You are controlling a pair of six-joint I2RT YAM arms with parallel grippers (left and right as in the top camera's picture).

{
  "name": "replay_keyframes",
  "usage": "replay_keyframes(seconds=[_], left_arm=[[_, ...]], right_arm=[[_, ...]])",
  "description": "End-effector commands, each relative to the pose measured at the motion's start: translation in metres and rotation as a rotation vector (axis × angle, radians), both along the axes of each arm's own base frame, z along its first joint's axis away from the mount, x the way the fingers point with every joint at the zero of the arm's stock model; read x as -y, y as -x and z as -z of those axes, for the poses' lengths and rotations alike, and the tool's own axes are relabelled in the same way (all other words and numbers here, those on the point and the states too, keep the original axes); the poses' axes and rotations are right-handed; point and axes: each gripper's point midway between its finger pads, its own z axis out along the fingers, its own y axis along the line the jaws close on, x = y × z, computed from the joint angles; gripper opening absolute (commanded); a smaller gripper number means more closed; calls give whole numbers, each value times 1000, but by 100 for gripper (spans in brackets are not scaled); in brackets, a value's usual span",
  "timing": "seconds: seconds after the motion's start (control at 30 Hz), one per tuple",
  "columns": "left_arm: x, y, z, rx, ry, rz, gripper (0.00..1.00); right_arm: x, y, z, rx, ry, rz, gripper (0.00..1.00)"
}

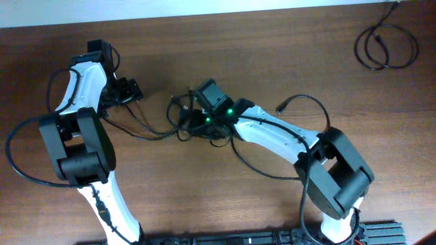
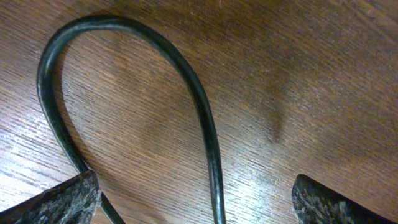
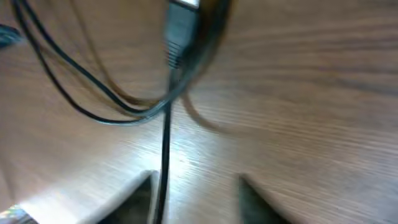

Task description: Untangle cables

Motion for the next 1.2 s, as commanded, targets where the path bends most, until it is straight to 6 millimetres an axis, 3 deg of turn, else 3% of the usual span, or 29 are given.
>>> replay_keyframes(seconds=[0.0, 0.07, 0.1, 0.13, 0.17, 0.2, 0.37, 0.43, 0.5, 0.53, 0.6, 0.63, 0.67, 0.77, 0.9, 1.03, 1.17], left_arm=[[-1, -7, -22, 57, 0, 2, 99], [-1, -7, -22, 57, 0, 2, 99], [-1, -7, -22, 57, 0, 2, 99], [-1, -7, -22, 57, 0, 2, 99], [-1, -7, -22, 57, -1, 2, 99], [-1, -7, -22, 57, -1, 2, 99], [-1, -7, -22, 57, -1, 2, 99], [-1, -7, -22, 56, 0, 2, 99], [-1, -7, -22, 56, 0, 2, 99], [-1, -7, -22, 57, -1, 2, 99], [-1, -7, -22, 57, -1, 2, 99], [-1, -7, -22, 57, -1, 2, 99], [-1, -7, -22, 57, -1, 2, 99], [-1, -7, -22, 57, -1, 2, 99], [-1, -10, -23, 67, -2, 2, 99], [-1, -10, -23, 67, -2, 2, 99], [-1, -10, -22, 67, -1, 2, 99]], right_arm=[[20, -14, -58, 111, -23, -17, 4], [50, -3, -111, 165, -34, -68, 4], [70, 3, -128, 197, -9, -88, 4], [96, 11, -140, 225, 42, -111, 4], [139, 19, -143, 200, 143, -65, 4], [171, 25, -137, 152, 233, -6, 4], [270, 42, -115, -35, 513, 194, 5], [291, 43, -111, -56, 565, 244, 9], [327, 56, -88, -143, 634, 319, 11], [340, 62, -78, -179, 653, 349, 19], [361, 71, -62, -229, 672, 406, 69], [370, 73, -56, -241, 671, 430, 89], [379, 71, -51, -235, 668, 439, 99], [393, 72, -29, -227, 669, 431, 99], [373, 77, 12, -305, 558, 434, 99], [371, 82, 47, -420, 555, 574, 99], [353, 81, 74, -456, 583, 496, 99]])
